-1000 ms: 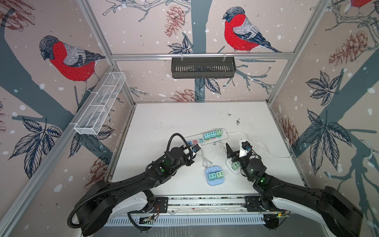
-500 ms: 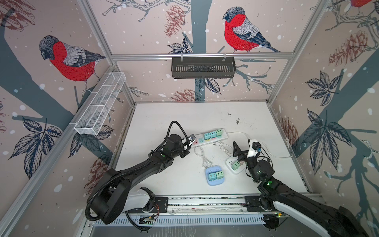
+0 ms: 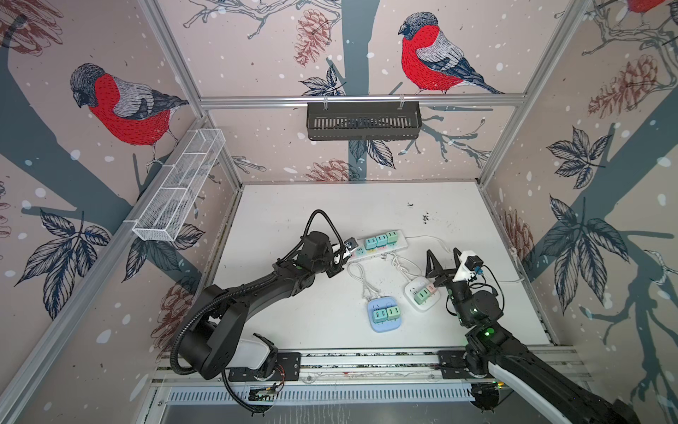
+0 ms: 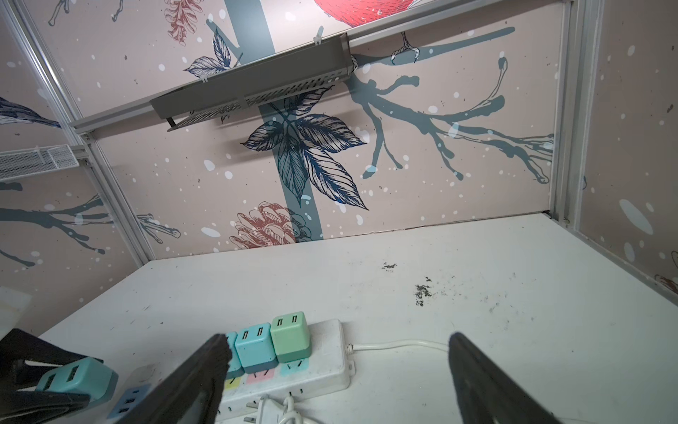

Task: Insert the plug
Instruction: 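Carry the teal adapter with the left gripper over the socket beside the plugged teal adapters, then press the teal adapter down into the power strip socket with the left gripper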

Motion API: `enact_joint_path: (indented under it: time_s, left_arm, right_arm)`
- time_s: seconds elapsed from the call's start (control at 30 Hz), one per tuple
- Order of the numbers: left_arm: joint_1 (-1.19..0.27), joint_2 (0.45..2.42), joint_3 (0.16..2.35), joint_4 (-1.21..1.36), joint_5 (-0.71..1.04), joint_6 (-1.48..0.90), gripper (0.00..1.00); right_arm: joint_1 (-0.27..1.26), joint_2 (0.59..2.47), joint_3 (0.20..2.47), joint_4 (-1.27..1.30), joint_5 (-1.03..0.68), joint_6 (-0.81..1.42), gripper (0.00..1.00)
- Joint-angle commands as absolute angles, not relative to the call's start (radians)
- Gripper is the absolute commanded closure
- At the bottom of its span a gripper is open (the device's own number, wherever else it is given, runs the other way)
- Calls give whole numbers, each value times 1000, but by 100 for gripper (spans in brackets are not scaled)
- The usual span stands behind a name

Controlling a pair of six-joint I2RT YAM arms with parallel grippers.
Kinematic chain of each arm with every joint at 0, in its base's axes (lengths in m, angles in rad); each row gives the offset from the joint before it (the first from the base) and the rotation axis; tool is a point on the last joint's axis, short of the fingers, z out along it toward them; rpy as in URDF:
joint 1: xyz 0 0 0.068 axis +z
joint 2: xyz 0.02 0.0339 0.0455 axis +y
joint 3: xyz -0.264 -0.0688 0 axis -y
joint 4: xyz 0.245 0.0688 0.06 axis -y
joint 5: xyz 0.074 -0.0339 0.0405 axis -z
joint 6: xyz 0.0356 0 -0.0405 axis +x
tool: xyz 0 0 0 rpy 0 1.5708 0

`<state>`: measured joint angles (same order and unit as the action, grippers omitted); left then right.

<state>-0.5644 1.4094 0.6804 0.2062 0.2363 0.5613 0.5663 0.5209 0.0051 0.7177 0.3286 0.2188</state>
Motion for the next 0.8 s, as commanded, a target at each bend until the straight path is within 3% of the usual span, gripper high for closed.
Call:
enact_joint_path:
  time_s: [0.0,0.37,0.77]
  left_arm:
    - [-558,1434,712,198,267,598,100]
    - [-501,1552,791,190,345,606,100]
    - [-483,1670,915,103,417,632,100]
  right_arm:
    - [561,556,-53,780,301,238,7]
    - [552,703,0,798,301,250,7]
    - [550,712,1,806,300,250,7]
